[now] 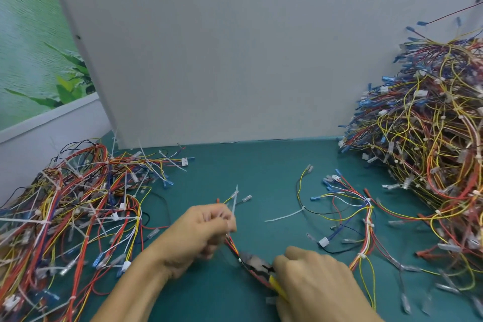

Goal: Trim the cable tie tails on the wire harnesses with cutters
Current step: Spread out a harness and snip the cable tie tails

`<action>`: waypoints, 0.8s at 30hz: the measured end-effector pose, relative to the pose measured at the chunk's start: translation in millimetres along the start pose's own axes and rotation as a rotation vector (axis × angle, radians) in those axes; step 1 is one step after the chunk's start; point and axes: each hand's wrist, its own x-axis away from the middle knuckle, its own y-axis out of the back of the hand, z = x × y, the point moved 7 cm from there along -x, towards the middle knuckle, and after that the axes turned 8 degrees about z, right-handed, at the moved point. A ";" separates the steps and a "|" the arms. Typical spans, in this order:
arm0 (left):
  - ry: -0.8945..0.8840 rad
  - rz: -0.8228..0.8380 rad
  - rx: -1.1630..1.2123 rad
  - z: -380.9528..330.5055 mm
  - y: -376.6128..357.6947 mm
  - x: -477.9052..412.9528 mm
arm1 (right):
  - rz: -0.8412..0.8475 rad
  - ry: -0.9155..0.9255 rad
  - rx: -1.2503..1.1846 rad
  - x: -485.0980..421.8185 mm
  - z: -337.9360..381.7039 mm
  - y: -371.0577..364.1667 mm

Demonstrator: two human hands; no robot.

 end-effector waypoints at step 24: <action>-0.097 -0.116 0.488 0.5 -17.8 -9.5 | -0.183 -0.224 -0.160 -85.2 -92.8 17.6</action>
